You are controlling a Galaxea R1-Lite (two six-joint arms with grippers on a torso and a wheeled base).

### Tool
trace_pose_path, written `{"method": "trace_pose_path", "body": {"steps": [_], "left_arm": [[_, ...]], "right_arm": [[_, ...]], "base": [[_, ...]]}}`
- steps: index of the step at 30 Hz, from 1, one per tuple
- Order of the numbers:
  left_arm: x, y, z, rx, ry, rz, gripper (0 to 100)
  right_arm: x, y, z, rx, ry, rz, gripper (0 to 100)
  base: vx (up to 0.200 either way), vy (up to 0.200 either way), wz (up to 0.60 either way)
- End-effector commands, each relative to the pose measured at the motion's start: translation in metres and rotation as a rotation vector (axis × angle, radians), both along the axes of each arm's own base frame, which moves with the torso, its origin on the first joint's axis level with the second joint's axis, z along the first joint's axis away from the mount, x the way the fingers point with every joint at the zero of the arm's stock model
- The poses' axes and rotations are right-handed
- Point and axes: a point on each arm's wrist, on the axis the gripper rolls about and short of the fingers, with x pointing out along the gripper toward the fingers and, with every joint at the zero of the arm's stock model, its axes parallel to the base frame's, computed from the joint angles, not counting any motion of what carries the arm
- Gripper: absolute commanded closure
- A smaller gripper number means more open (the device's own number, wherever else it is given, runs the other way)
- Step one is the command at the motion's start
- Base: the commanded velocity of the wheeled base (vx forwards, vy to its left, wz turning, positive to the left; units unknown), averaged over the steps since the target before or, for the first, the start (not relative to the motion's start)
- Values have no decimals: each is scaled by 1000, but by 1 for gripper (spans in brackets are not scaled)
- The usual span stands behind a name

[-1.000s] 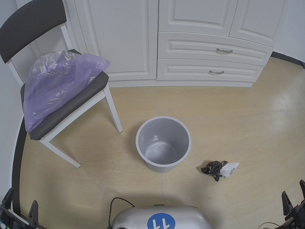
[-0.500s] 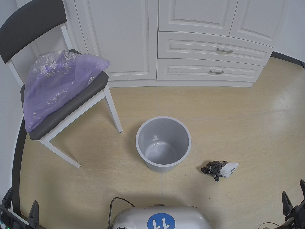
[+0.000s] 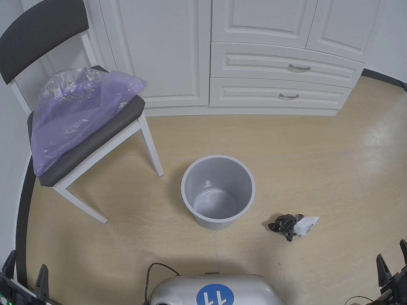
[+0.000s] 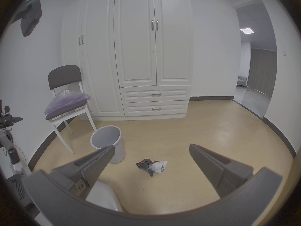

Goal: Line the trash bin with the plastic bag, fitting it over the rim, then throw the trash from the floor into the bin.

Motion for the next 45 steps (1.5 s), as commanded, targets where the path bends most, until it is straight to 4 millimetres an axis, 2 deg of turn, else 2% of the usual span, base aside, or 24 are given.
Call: {"method": "trace_pose_path", "body": {"steps": [1,8,9,10,11,12,13,14,21,28,29,30,33,38,39,41,45], "left_arm": [[0,-1,-5,57,-3,-34,0],[0,-1,-4,32,-3,-34,0],[-2,0,6,-10,-71,-13,0],[-10,0,31,-79,-212,-28,0],[-13,-1,43,-108,-264,-45,0],[-13,-1,43,-108,-264,-45,0],[-19,-1,60,-114,-297,-66,0],[-19,-1,63,-102,-283,-68,0],[-18,0,58,-7,-212,-57,0],[-8,0,62,64,-136,-37,0],[-5,0,61,94,-111,-23,0],[-3,0,61,114,-94,-21,0],[6,0,67,154,-38,-20,0],[23,0,85,171,40,-4,0],[35,1,99,188,81,36,0],[49,3,110,200,129,96,0],[81,8,126,261,235,168,0]], "right_arm": [[0,0,-5,-37,2,4,0],[0,0,-5,-10,0,2,0],[0,0,-5,7,0,-1,0],[0,0,-5,5,0,-1,0],[0,0,-5,3,0,0,0],[0,0,-5,3,0,0,0],[0,0,-5,-1,0,0,0],[0,0,-5,-6,0,2,0],[0,0,-5,6,1,3,0],[-1,0,1,-1,-32,-1,0],[-8,0,31,24,-174,27,0],[-9,0,41,34,-184,39,0],[0,1,42,8,-81,70,0],[16,2,57,6,14,121,0],[28,3,69,10,66,126,0],[40,3,80,11,103,127,0],[77,3,111,18,131,127,0]], "base": [[0,0,0],[0,0,0],[0,0,0],[0,0,0],[0,0,0],[0,0,0],[0,0,0],[0,0,0],[0,0,0],[0,0,0],[0,0,0],[0,0,0],[0,0,0],[0,0,0],[0,0,0],[0,0,0],[0,0,0]]}}
